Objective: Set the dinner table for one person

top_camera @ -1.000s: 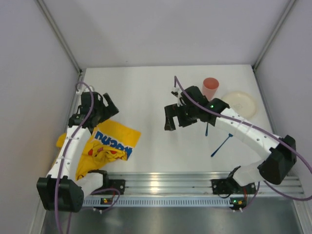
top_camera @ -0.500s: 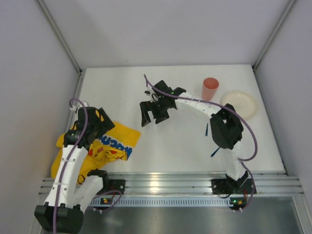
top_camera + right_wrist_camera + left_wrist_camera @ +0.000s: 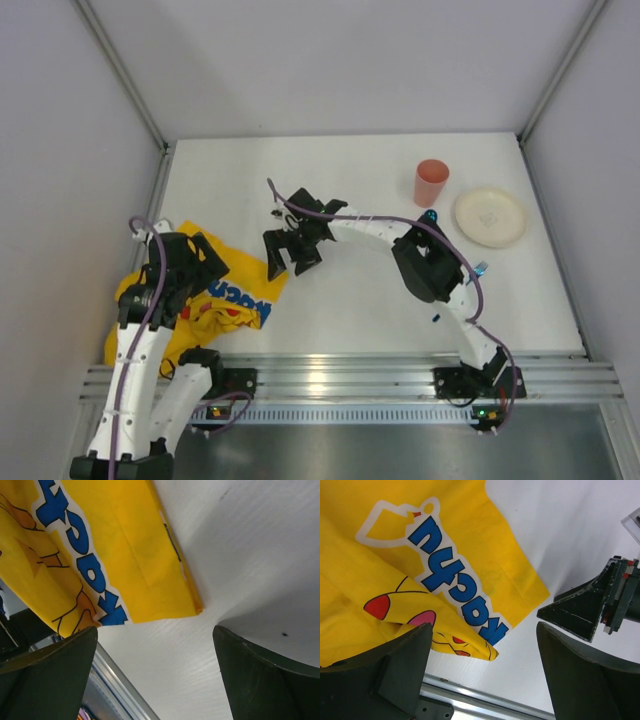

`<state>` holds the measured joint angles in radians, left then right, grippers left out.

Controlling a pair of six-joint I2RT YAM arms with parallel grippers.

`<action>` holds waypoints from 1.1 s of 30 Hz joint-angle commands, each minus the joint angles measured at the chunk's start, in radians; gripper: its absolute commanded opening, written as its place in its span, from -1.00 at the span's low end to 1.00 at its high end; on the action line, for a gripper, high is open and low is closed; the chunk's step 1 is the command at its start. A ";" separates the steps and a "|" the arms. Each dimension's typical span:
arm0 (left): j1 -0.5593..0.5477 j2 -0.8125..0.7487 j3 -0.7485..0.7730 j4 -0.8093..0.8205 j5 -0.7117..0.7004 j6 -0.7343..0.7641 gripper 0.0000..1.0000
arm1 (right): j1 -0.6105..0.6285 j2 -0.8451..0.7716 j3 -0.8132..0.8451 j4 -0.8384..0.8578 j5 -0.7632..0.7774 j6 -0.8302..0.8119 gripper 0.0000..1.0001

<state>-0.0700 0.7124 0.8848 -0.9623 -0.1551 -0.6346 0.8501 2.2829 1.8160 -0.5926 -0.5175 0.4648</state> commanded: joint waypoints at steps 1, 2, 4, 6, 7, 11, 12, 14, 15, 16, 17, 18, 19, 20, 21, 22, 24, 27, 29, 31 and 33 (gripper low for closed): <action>0.001 -0.030 0.031 -0.062 -0.011 -0.004 0.79 | 0.076 0.042 0.042 0.079 -0.022 0.038 1.00; 0.001 -0.039 0.032 -0.076 -0.011 -0.002 0.79 | 0.086 0.052 0.046 0.089 -0.026 0.046 0.99; 0.001 -0.045 0.040 -0.093 -0.006 0.001 0.78 | 0.107 0.079 0.063 0.115 -0.026 0.066 0.99; 0.001 -0.059 0.048 -0.119 -0.006 0.003 0.77 | 0.116 0.099 0.060 0.154 -0.026 0.086 0.99; 0.001 -0.062 0.051 -0.128 -0.001 0.004 0.77 | 0.116 0.105 0.055 0.169 -0.024 0.109 0.99; 0.001 -0.090 0.062 -0.177 0.005 0.006 0.75 | 0.116 0.122 0.043 0.206 -0.010 0.130 0.79; 0.001 -0.096 0.066 -0.187 0.006 0.006 0.74 | 0.116 0.122 0.040 0.211 -0.003 0.130 0.73; 0.001 -0.114 0.072 -0.217 0.012 0.003 0.74 | 0.115 0.115 0.042 0.206 0.033 0.129 0.63; 0.001 -0.119 0.078 -0.228 0.014 0.003 0.73 | 0.110 0.115 0.040 0.203 0.046 0.132 0.42; 0.001 -0.129 0.080 -0.245 0.014 0.003 0.73 | 0.107 0.115 0.040 0.205 0.062 0.141 0.28; 0.001 -0.134 0.082 -0.251 0.017 0.003 0.73 | 0.104 0.115 0.040 0.206 0.069 0.147 0.12; 0.001 -0.140 0.080 -0.257 0.019 0.001 0.73 | 0.101 0.115 0.046 0.203 0.091 0.153 -0.20; 0.001 -0.148 0.077 -0.263 0.025 0.000 0.73 | 0.098 0.115 0.049 0.198 0.102 0.161 -0.35; 0.001 -0.151 0.074 -0.266 0.028 -0.002 0.72 | 0.098 0.113 0.051 0.188 0.112 0.166 -0.52; 0.001 -0.152 0.071 -0.268 0.040 -0.004 0.72 | 0.093 0.112 0.049 0.182 0.138 0.175 -0.92; 0.001 -0.156 0.069 -0.268 0.048 -0.005 0.72 | 0.090 0.110 0.051 0.171 0.155 0.181 -1.00; 0.001 -0.156 0.060 -0.265 0.066 -0.008 0.71 | 0.075 0.087 0.034 0.162 0.198 0.195 -1.00; 0.001 -0.156 0.045 -0.254 0.077 -0.008 0.71 | 0.025 0.012 -0.016 0.157 0.275 0.218 -1.00; 0.001 -0.149 0.030 -0.253 0.066 -0.014 0.70 | -0.014 -0.081 -0.094 0.151 0.321 0.233 -1.00; 0.001 -0.140 0.019 -0.257 0.037 -0.037 0.69 | -0.087 -0.156 -0.159 0.131 0.414 0.262 -1.00; 0.001 -0.133 -0.001 -0.251 0.031 -0.060 0.69 | -0.156 -0.282 -0.272 0.096 0.514 0.282 -1.00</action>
<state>-0.0700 0.5674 0.9085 -1.2053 -0.1108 -0.6571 0.8223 2.1948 1.6276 -0.4316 -0.2165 0.7010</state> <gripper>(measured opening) 0.847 0.012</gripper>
